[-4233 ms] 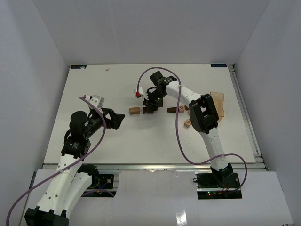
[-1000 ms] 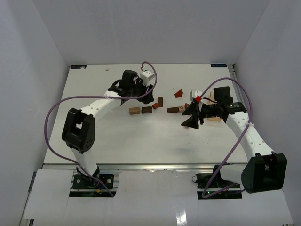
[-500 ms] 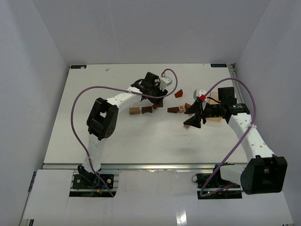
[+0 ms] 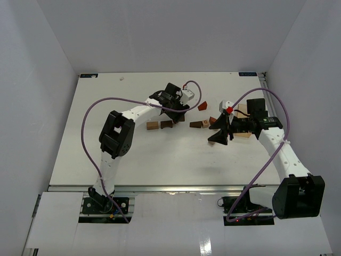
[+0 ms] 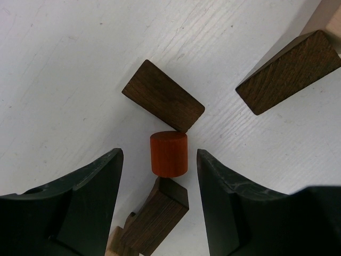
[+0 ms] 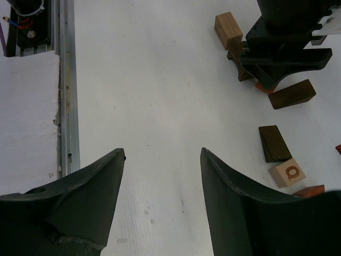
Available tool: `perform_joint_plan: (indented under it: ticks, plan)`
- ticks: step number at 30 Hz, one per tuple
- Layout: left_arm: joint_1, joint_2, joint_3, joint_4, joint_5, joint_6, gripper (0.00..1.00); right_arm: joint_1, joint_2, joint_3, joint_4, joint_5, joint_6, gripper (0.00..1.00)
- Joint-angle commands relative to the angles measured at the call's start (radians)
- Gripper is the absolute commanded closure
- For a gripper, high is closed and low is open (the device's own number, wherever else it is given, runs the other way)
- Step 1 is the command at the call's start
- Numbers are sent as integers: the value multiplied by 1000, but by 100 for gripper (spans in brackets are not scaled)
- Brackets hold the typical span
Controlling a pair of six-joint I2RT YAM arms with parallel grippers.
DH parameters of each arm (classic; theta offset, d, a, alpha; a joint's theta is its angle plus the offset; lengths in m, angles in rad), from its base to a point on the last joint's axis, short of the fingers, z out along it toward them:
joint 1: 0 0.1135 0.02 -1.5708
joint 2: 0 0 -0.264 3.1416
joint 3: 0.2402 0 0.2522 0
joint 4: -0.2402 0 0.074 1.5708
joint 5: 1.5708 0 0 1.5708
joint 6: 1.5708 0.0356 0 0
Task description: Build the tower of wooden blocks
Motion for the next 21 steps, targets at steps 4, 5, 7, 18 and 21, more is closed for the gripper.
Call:
perform_joint_plan:
  ticks: [4,5,7,18,21]
  plan:
    - [-16,-5,69,-46,-1,-4,32,-11,6,-3,21,-30,3,35]
    - [-16,-3,69,-48,-1,-6,32,-14,6,-3,21,-32,4,35]
    - [-16,4,73,-55,-5,-7,33,-16,6,-3,21,-36,5,35]
    - [-19,60,119,-89,-14,-20,39,-31,1,-3,20,-58,9,35]
    - [-18,68,124,-92,-13,-22,41,-32,3,-3,20,-60,9,35]
